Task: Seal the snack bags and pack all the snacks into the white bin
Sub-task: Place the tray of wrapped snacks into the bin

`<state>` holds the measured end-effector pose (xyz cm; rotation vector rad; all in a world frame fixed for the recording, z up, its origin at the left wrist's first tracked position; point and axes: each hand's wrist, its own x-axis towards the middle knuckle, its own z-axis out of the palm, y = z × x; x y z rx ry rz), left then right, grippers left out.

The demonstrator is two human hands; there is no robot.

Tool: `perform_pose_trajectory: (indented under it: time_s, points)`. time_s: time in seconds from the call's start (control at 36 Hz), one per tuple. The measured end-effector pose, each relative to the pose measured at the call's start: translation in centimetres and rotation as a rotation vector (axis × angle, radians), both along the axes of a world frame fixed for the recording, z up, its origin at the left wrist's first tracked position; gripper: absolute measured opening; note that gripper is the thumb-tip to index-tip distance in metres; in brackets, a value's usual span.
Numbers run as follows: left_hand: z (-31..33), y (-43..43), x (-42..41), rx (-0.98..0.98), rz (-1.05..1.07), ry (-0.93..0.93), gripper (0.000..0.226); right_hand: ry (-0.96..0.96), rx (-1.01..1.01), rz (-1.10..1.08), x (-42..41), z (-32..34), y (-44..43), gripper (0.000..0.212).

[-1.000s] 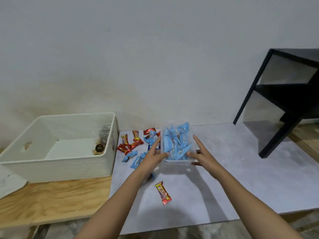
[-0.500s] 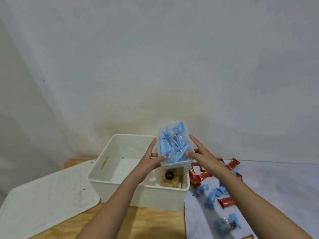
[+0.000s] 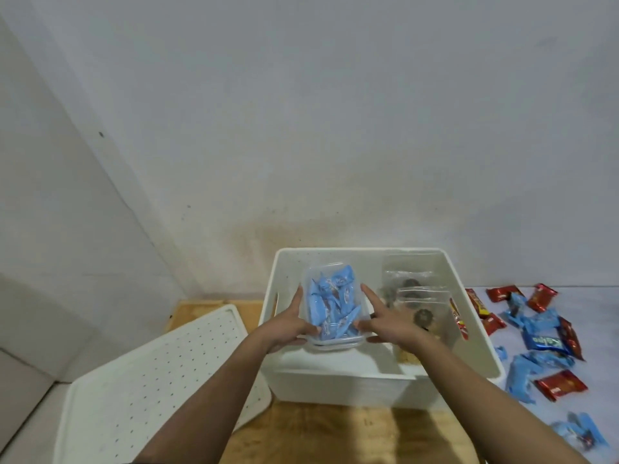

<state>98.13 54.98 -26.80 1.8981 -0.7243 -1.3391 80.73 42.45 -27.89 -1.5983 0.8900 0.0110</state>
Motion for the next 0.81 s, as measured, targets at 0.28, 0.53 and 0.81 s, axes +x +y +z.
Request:
perform_pose_trajectory:
  time_s: [0.28,0.53,0.81]
  points:
    - [-2.2,-1.6,0.1,0.051,-0.085,0.098,0.103,0.102,0.039,-0.075,0.3,-2.4,0.4,0.089]
    - [-3.8,-2.7,-0.1,0.07,-0.143,0.044,0.105,0.147,0.033,-0.072,0.2,-2.4,1.0,0.09]
    - [-1.1,-2.8,2.1,-0.173,0.01,-1.091,0.066,0.174,0.123,-0.121,0.8,-3.7,0.0,0.095]
